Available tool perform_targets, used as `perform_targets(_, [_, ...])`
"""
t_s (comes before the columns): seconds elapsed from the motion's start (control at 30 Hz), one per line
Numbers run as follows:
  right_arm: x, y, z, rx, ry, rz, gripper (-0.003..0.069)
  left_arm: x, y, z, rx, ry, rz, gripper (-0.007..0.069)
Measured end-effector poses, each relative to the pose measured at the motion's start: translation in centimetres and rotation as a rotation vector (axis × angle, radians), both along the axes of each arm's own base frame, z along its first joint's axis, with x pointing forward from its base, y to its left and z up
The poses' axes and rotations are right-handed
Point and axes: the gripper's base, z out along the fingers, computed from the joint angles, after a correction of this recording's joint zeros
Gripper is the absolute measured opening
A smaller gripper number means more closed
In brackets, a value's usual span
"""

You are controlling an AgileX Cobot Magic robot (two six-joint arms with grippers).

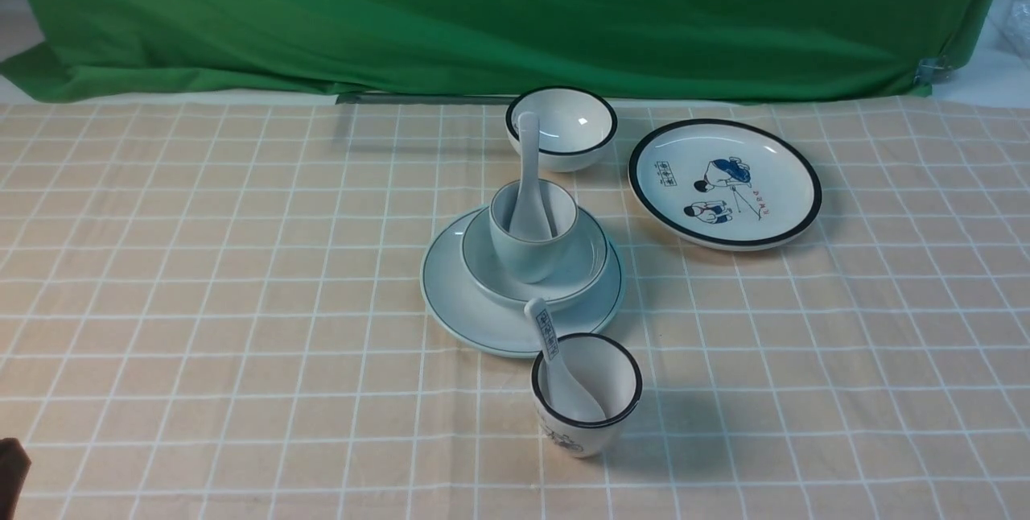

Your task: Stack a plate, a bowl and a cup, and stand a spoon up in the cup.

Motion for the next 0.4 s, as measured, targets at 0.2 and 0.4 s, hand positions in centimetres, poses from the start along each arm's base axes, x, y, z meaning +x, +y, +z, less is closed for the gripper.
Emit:
perform_targets(0.2, [0.00,0.00,0.00,0.001,0.000,0.000,0.0235,0.00,0.00,0.00,0.000,0.000,0.000,0.0003])
perform_targets(0.4, [0.00,0.00,0.00,0.001,0.000,0.000,0.0235,0.00,0.00,0.00,0.000,0.000,0.000,0.0004])
